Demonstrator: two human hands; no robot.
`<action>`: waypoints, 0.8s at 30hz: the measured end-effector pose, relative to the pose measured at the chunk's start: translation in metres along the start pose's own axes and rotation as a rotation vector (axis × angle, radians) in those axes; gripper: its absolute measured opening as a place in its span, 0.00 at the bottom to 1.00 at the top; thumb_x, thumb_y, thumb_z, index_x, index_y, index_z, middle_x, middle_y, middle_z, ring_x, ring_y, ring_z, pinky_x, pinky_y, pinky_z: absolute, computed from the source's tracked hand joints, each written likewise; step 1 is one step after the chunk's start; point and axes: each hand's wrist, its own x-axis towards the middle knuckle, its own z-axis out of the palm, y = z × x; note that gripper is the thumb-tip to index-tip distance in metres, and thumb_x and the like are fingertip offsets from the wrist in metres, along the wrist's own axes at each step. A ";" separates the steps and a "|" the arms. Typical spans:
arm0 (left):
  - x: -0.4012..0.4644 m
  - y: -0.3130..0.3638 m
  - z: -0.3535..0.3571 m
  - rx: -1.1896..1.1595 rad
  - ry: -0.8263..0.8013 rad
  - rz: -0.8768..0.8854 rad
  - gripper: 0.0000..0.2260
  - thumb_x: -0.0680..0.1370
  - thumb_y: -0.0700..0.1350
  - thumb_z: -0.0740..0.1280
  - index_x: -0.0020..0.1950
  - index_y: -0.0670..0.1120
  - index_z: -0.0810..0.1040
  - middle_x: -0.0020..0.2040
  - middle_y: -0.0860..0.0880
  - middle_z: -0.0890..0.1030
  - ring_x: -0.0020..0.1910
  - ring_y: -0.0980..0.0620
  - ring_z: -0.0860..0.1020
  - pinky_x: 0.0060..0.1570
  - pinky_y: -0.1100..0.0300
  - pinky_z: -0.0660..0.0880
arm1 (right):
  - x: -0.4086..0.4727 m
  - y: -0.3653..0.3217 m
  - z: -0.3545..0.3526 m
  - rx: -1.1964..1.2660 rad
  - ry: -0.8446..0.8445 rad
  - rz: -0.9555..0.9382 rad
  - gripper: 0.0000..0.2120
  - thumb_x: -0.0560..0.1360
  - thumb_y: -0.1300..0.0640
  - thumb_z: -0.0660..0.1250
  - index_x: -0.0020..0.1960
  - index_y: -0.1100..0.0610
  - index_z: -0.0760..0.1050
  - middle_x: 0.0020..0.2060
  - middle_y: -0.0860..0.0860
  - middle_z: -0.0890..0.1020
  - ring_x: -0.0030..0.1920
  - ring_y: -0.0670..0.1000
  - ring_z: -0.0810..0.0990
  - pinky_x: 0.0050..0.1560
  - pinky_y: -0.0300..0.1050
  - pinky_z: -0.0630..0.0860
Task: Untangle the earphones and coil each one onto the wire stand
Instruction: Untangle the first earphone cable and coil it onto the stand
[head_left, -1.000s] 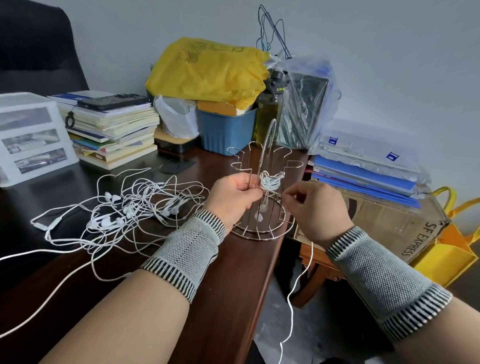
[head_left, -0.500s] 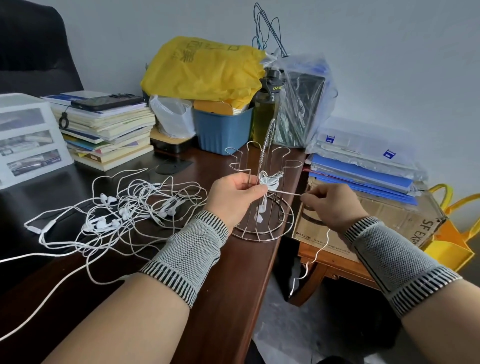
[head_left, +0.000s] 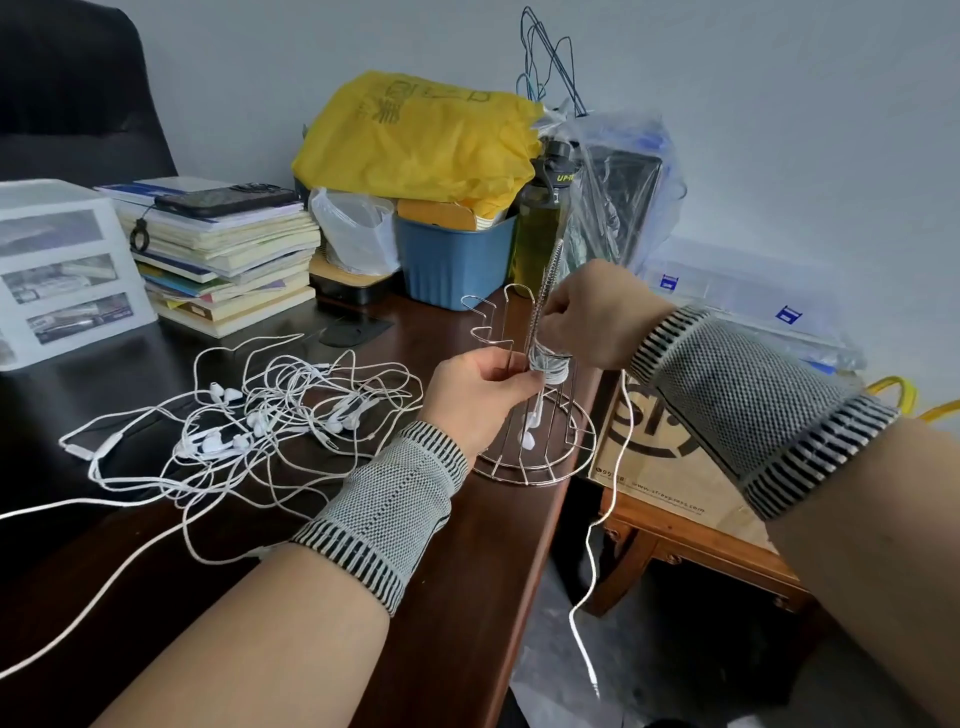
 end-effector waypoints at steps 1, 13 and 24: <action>0.000 -0.001 0.000 -0.003 -0.001 0.000 0.05 0.71 0.43 0.77 0.44 0.48 0.84 0.43 0.50 0.86 0.44 0.53 0.84 0.49 0.57 0.78 | 0.002 -0.004 0.000 -0.028 -0.061 -0.004 0.11 0.78 0.58 0.61 0.49 0.63 0.80 0.41 0.54 0.80 0.41 0.53 0.77 0.43 0.45 0.75; -0.002 0.000 0.001 0.008 -0.015 0.057 0.06 0.73 0.41 0.74 0.47 0.51 0.84 0.45 0.50 0.86 0.47 0.53 0.84 0.53 0.58 0.78 | -0.011 -0.005 -0.003 0.019 -0.149 -0.097 0.12 0.79 0.59 0.60 0.51 0.62 0.81 0.41 0.55 0.81 0.40 0.52 0.78 0.39 0.41 0.75; -0.002 0.003 0.001 0.045 0.040 0.033 0.04 0.72 0.43 0.75 0.40 0.50 0.82 0.28 0.58 0.78 0.24 0.63 0.72 0.29 0.69 0.68 | -0.050 -0.003 0.015 0.016 0.267 -0.127 0.05 0.74 0.59 0.66 0.42 0.54 0.81 0.40 0.50 0.83 0.43 0.51 0.80 0.46 0.44 0.77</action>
